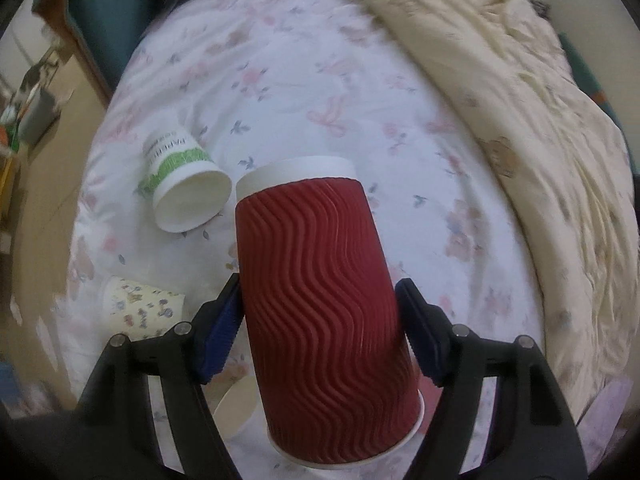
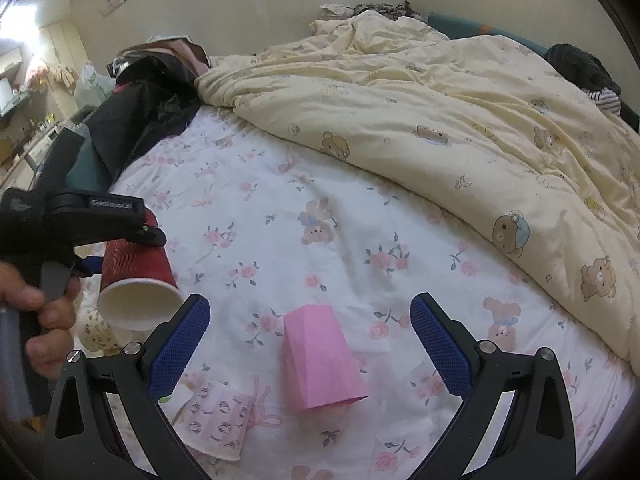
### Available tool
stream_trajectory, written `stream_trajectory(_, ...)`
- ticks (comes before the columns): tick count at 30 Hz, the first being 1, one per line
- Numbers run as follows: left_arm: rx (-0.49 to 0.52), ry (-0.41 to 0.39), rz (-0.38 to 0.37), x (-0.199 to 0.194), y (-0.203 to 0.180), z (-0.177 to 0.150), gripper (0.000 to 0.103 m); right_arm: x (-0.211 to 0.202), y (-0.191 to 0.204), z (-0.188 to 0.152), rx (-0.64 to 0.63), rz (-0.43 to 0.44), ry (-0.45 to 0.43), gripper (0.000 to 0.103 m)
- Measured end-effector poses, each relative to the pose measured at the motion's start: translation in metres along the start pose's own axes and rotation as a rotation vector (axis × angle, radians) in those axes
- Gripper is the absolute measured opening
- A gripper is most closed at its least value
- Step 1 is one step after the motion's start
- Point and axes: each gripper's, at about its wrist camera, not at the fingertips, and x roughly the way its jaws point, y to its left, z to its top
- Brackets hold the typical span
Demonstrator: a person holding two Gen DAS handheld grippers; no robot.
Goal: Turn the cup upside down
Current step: 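Lift the red ribbed cup with the left gripper and tilt it upright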
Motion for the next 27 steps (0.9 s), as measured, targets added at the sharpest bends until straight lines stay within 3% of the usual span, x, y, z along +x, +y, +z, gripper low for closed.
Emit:
stream_trajectory(6, 0.046, -0.055, -0.019, -0.044, 0.001, -0.021, 0.071, -0.012, 0.0, -0.006, 0.014, 0.016, -0.005, 0.102)
stream_trajectory(22, 0.182, -0.092, -0.037, -0.113, 0.018, -0.114, 0.071, -0.085, 0.004, -0.049, -0.002, 0.112, -0.079, 0.102)
stream_trajectory(27, 0.23, -0.048, -0.049, -0.11, 0.026, -0.149, 0.071, -0.104, 0.003, -0.079, -0.002, 0.108, -0.056, 0.102)
